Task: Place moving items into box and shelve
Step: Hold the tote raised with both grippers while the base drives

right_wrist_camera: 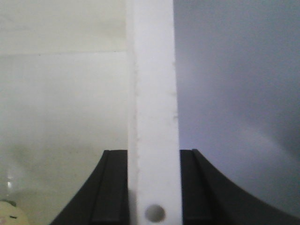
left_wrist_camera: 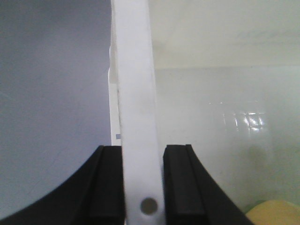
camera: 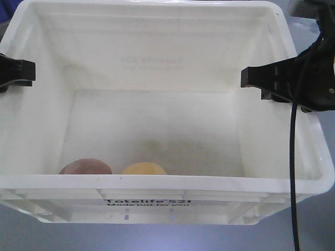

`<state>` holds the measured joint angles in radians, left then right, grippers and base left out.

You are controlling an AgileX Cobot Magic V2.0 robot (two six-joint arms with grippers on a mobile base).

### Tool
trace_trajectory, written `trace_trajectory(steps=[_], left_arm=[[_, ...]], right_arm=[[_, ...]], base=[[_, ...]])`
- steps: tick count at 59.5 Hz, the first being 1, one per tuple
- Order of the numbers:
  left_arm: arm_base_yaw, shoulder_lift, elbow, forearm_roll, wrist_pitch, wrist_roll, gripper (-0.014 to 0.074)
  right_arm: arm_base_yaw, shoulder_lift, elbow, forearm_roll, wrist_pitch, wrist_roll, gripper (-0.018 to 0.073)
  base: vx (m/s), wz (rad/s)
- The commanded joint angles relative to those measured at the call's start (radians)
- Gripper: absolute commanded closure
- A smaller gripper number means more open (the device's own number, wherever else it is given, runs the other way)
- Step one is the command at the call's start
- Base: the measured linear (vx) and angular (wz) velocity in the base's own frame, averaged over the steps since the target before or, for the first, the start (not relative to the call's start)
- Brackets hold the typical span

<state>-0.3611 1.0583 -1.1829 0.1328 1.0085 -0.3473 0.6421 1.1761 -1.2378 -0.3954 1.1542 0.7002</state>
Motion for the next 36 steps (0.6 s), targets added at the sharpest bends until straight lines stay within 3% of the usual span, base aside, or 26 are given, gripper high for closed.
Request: trace_trajectory(steps=[1, 36], left_arm=[[0.007, -0.025, -0.035, 0.108, -0.076, -0.005, 0.0533], [0.007, -0.025, -0.035, 0.108, -0.076, -0.005, 0.0533]], right_arm=[[-0.012, -0.043, -0.037, -0.131, -0.036, 0.005, 0.0432], [-0.012, -0.043, -0.037, -0.131, -0.035, 0.005, 0.0432]], base=[[-0.16, 0.60], [-0.16, 0.62]])
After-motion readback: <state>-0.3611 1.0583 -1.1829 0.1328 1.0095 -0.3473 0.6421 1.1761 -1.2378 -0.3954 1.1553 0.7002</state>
